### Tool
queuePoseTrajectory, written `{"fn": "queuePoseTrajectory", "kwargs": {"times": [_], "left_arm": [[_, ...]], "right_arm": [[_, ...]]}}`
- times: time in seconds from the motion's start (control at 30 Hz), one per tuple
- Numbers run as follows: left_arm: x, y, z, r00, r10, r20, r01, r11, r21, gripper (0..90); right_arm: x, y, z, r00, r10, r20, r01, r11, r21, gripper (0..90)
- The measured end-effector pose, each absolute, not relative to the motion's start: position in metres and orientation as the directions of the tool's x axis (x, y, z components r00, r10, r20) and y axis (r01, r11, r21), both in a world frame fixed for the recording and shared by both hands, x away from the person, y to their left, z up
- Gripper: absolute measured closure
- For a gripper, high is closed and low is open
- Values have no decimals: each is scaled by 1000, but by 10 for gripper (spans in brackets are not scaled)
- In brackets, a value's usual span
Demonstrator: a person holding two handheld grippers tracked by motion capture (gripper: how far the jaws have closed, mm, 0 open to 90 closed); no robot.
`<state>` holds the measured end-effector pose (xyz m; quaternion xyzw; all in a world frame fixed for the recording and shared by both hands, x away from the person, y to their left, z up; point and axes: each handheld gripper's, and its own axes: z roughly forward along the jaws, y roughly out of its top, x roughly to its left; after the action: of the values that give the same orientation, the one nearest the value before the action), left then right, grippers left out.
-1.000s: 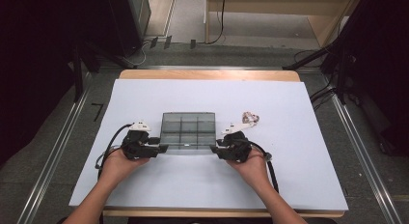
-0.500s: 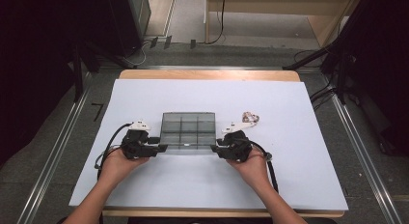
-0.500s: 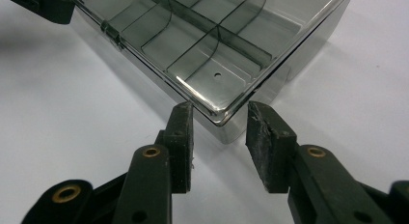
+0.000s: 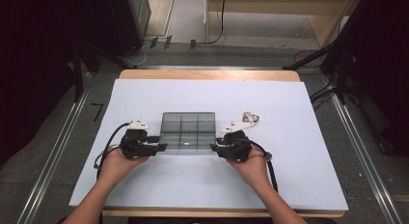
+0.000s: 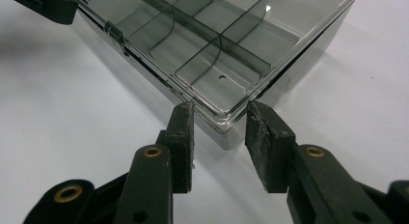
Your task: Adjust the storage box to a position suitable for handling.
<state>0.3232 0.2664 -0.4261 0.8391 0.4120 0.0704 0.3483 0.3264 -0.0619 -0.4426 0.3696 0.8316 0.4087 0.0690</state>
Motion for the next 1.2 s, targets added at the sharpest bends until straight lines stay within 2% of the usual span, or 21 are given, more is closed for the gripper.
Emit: {"fn": "queuePoseTrajectory", "kwargs": {"times": [1.2], "left_arm": [[325,267,-412,639,751,-168,619,-373,691,475]], "right_arm": [[328,-64,-424,-710,683,173,534,361,764,628]]}}
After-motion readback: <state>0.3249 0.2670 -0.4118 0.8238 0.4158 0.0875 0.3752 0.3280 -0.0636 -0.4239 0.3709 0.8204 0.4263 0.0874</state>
